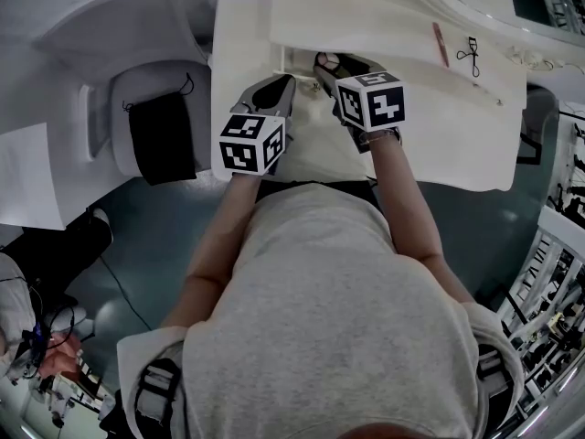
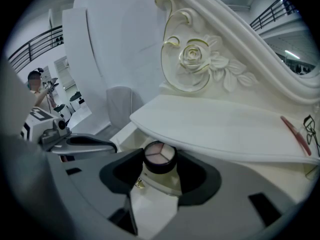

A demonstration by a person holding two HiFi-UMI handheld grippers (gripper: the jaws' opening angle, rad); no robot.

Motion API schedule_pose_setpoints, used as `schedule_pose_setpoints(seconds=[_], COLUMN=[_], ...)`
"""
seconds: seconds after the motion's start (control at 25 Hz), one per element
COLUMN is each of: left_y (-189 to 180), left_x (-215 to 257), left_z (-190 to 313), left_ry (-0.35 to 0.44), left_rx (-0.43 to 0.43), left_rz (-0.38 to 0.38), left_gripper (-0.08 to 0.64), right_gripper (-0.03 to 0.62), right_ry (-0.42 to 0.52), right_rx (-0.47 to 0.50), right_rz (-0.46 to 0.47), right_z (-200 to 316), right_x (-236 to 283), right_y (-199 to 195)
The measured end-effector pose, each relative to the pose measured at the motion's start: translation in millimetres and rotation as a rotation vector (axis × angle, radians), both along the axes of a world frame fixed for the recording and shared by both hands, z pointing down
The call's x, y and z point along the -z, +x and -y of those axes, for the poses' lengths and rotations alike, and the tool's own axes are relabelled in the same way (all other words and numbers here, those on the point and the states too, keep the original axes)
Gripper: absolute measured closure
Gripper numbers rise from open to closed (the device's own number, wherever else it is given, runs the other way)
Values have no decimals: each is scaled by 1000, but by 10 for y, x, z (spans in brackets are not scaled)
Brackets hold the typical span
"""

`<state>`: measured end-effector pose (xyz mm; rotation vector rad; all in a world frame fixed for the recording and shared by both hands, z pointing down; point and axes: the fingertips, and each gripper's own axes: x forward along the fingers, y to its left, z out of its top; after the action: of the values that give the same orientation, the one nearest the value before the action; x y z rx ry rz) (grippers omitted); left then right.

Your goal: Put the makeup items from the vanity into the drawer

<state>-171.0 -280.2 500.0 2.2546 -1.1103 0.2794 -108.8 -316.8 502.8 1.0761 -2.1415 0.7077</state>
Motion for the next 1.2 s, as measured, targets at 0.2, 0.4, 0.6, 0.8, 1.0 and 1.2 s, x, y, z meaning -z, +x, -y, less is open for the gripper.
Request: schedule_pose_setpoints(seconds=[0.2, 0.4, 0.6, 0.8, 1.0, 1.2], left_y=[-4, -2, 4, -3, -12, -31], left_x=[-7, -3, -6, -5, 5, 17], left_z=[3, -1, -8, -7, 3, -34], left_ry=[0, 1, 1, 2, 7, 3], left_rx=[-7, -8, -8, -3, 6, 17], left_rz=[2, 2, 3, 2, 5, 11], left_gripper=[551, 551, 551, 551, 551, 551], right_gripper=[374, 374, 374, 374, 374, 368], right_ry=[2, 4, 5, 9, 11, 36], right_rx=[4, 5, 7, 7, 11, 31], right_rz=[4, 5, 6, 11, 20, 39], right_z=[2, -3, -9, -13, -18, -88], right_x=[-6, -1, -1, -1, 4, 69], right_y=[-6, -3, 4, -2, -8, -6])
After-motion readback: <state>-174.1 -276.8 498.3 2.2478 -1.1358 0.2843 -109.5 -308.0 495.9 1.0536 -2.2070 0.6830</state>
